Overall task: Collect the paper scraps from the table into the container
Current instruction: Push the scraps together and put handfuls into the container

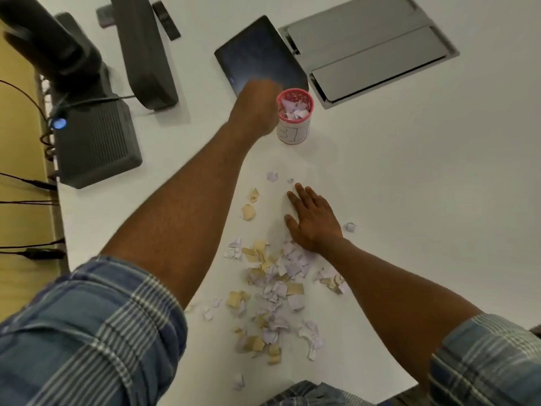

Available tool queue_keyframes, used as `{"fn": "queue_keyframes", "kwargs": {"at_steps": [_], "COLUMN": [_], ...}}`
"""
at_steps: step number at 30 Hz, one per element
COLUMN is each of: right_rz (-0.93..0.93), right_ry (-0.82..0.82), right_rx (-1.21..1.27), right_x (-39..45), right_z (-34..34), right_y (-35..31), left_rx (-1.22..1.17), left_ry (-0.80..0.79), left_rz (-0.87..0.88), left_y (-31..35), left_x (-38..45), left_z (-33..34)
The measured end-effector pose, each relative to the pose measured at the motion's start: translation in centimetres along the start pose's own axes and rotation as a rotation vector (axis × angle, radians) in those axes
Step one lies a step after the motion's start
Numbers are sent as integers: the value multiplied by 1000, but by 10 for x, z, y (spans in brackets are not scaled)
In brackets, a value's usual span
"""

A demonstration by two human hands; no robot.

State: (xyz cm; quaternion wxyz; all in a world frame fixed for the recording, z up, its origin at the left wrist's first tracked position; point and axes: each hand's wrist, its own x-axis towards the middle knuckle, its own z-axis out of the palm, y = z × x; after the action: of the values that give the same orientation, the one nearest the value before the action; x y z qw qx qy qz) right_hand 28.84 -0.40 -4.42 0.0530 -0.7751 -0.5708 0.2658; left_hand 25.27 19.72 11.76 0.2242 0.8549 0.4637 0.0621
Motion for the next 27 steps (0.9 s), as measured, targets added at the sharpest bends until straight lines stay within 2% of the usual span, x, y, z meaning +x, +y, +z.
{"fn": "queue_keyframes", "kwargs": {"at_steps": [3, 8, 10, 13, 19, 23, 27], "right_rz": [-7, 109, 203, 302, 169, -12, -90], "right_ry": [-3, 350, 390, 257, 45, -36, -83], "right_rx": [124, 248, 222, 235, 199, 111, -6], "right_x": [-3, -51, -68, -89, -126, -153, -176], "right_z": [-25, -23, -11, 5, 23, 37, 44], "right_y": [1, 17, 29, 43, 20, -9, -22], "left_rx": [-89, -199, -201, -161, -96, -124, -101], "left_ry": [112, 69, 64, -4, -182, -226, -298], "left_rz": [-6, -62, -126, -273, -440, -415, -366], "left_y": [-40, -98, -124, -157, -171, -153, -132], "left_x": [-60, -185, -238, -307, -399, -420, -426], "left_z": [12, 38, 52, 71, 97, 108, 116]}}
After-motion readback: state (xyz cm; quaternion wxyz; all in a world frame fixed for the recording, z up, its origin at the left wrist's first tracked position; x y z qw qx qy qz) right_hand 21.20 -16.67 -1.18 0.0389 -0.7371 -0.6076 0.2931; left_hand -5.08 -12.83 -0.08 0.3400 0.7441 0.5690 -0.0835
